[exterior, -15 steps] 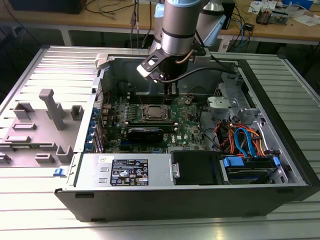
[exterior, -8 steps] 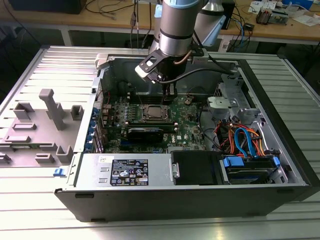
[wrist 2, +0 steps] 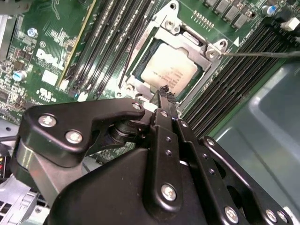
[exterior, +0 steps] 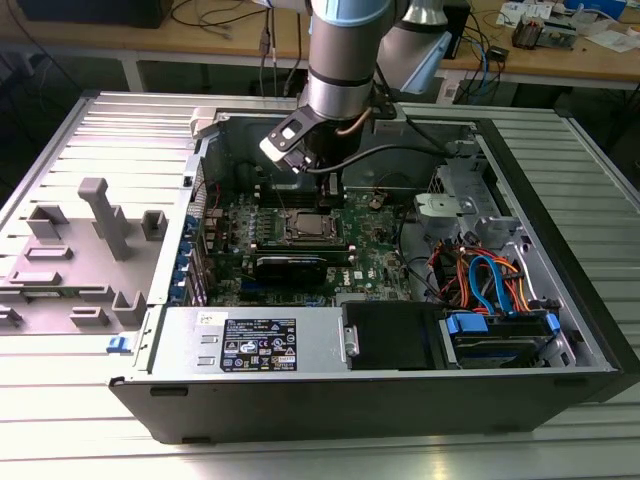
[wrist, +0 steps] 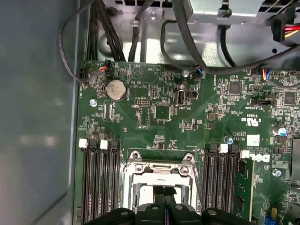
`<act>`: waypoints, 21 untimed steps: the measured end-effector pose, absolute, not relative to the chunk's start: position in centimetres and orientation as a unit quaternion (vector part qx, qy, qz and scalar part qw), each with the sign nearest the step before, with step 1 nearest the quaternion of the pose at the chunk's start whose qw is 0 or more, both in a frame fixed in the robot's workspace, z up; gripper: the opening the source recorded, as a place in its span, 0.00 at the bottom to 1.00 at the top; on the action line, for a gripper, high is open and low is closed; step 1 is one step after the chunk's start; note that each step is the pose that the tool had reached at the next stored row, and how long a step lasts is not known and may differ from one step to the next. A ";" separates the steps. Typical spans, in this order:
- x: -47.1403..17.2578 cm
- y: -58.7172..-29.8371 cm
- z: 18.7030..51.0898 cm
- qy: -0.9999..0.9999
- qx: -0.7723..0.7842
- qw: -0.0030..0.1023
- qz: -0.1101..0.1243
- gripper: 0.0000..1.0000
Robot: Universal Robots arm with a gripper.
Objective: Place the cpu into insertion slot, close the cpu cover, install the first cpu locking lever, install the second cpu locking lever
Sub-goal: 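Close the cpu cover, then install the first cpu locking lever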
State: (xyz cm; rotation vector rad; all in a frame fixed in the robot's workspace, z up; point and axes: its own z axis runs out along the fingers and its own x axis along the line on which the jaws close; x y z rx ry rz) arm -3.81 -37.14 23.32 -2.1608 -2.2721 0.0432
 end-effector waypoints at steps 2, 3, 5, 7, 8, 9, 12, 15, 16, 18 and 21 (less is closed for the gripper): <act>-4.1 -37.1 23.1 -0.725 -0.689 0.003 0.014 0.11; -4.3 -37.1 23.1 -0.725 -0.689 0.003 0.014 0.11; -4.7 -37.1 23.1 -0.725 -0.689 0.003 0.014 0.11; -5.1 -37.1 23.0 -0.725 -0.689 0.002 0.013 0.11; -5.3 -37.1 23.0 -0.725 -0.689 0.002 0.013 0.11; -5.3 -37.1 23.0 -0.725 -0.689 0.002 0.013 0.11; -5.4 -37.1 23.0 -0.725 -0.689 0.002 0.013 0.11; -6.0 -37.1 23.0 -0.725 -0.689 0.002 0.013 0.11; -6.0 -37.1 23.0 -0.725 -0.689 0.002 0.013 0.11; -6.1 -37.1 23.0 -0.725 -0.689 0.002 0.013 0.11; -6.1 -37.1 23.0 -0.725 -0.689 0.002 0.013 0.11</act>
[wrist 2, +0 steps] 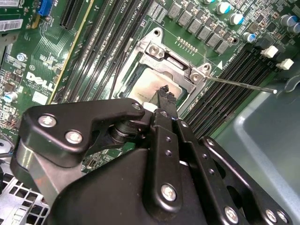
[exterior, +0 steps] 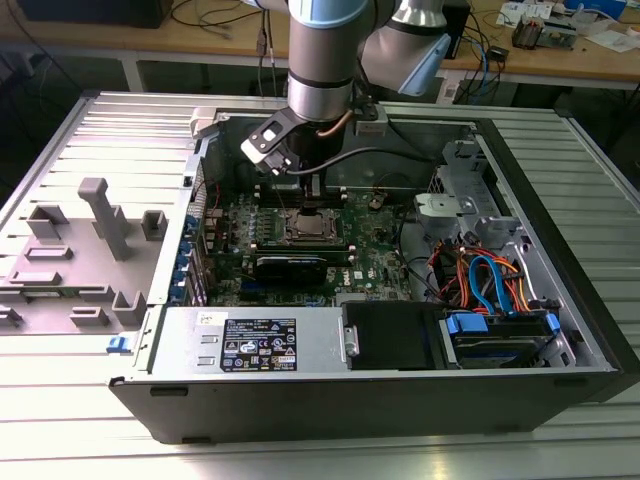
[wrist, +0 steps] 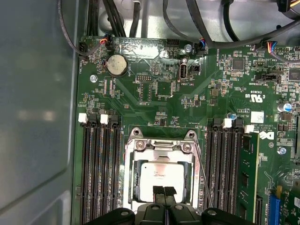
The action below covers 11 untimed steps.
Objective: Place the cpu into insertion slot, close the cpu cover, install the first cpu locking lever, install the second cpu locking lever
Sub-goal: 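Install the first cpu locking lever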
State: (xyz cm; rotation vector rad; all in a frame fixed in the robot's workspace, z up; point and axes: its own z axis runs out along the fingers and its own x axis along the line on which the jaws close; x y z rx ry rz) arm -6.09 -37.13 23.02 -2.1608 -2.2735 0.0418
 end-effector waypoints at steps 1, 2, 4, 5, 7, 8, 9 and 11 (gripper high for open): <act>-6.1 -37.1 23.0 -0.725 -0.689 0.002 0.013 0.11; -6.1 -37.1 23.0 -0.725 -0.689 0.002 0.013 0.11; -6.1 -37.1 23.1 -0.725 -0.689 0.002 0.013 0.11; -6.1 -37.1 23.2 -0.725 -0.689 0.002 0.013 0.11; -6.1 -37.1 23.6 -0.725 -0.689 0.002 0.013 0.11; -6.1 -37.1 24.0 -0.725 -0.689 0.002 0.014 0.11; -6.1 -37.1 24.3 -0.727 -0.686 0.001 0.014 0.11; -6.1 -37.1 24.4 -0.740 -0.673 0.000 0.016 0.11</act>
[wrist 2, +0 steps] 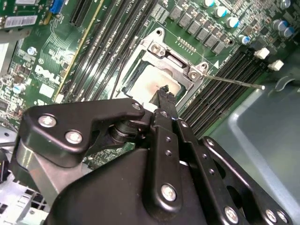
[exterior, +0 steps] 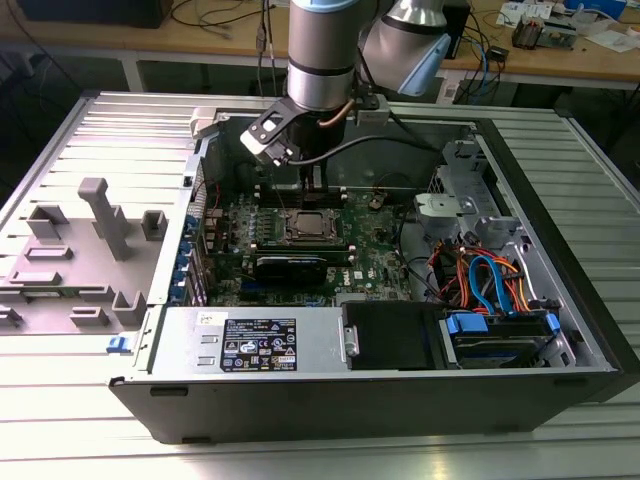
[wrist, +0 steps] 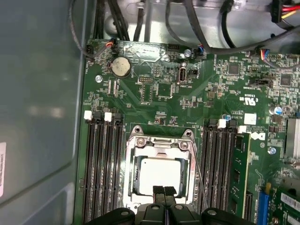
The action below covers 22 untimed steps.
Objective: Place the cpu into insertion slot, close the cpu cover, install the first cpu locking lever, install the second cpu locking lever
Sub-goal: 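Install the first cpu locking lever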
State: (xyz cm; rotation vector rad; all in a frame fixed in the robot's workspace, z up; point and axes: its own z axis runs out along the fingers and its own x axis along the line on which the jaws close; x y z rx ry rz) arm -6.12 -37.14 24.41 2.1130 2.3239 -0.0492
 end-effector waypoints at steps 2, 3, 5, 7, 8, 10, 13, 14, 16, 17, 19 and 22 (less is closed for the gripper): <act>-6.1 -37.1 24.4 0.747 0.665 0.000 -0.016 0.11; -6.1 -37.1 24.4 0.752 0.658 0.001 -0.016 0.11; -6.1 -37.1 24.4 0.760 0.650 0.001 -0.016 0.11; -6.1 -37.1 24.4 0.763 0.647 0.001 -0.016 0.11; -6.1 -37.1 24.4 0.764 0.645 0.001 -0.016 0.11; -6.1 -37.1 24.4 0.769 0.640 0.001 -0.016 0.11; -6.2 -37.1 24.4 0.783 0.622 0.001 -0.016 0.11; -6.2 -37.1 24.4 0.788 0.615 0.002 -0.016 0.11; -6.2 -37.1 24.4 0.800 0.600 0.002 -0.016 0.11; -6.2 -37.1 24.4 0.805 0.593 0.002 -0.016 0.11; -6.2 -37.1 24.4 0.808 0.589 0.002 -0.016 0.11; -6.2 -37.1 24.4 0.808 0.589 0.002 -0.016 0.11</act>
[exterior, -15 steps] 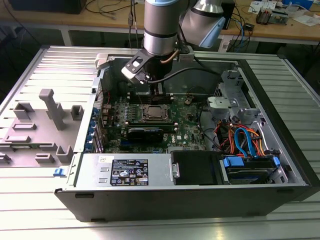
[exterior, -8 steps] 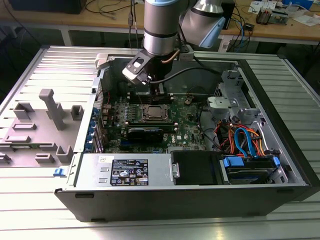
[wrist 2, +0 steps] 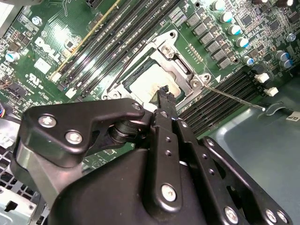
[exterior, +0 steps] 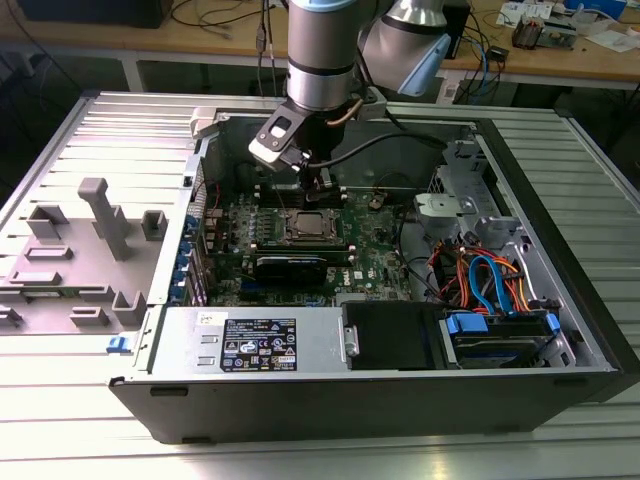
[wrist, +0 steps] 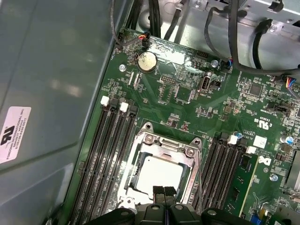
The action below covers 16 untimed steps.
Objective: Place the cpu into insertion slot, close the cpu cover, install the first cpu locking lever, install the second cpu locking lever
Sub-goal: 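Install the first cpu locking lever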
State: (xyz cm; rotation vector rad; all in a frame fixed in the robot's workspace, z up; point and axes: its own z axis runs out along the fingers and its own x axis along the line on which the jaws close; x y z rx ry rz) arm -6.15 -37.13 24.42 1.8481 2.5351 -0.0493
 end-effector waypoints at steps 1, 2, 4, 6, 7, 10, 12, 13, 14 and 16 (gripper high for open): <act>-6.2 -37.1 24.4 0.808 0.589 0.002 -0.016 0.11; -6.2 -37.1 24.4 0.808 0.589 0.002 -0.016 0.11; -6.2 -37.1 24.4 0.808 0.589 0.002 -0.016 0.11; -6.2 -37.1 24.4 0.808 0.589 0.002 -0.016 0.11; -6.2 -37.1 24.4 0.810 0.587 0.002 -0.015 0.11; -6.2 -37.1 24.4 0.823 0.568 0.003 -0.015 0.11; -6.2 -37.1 24.4 0.838 0.546 0.003 -0.015 0.11; -6.2 -37.1 24.4 0.842 0.539 0.004 -0.015 0.11; -6.2 -37.1 24.4 0.847 0.531 0.004 -0.015 0.11; -6.2 -37.1 24.4 0.856 0.517 0.004 -0.015 0.11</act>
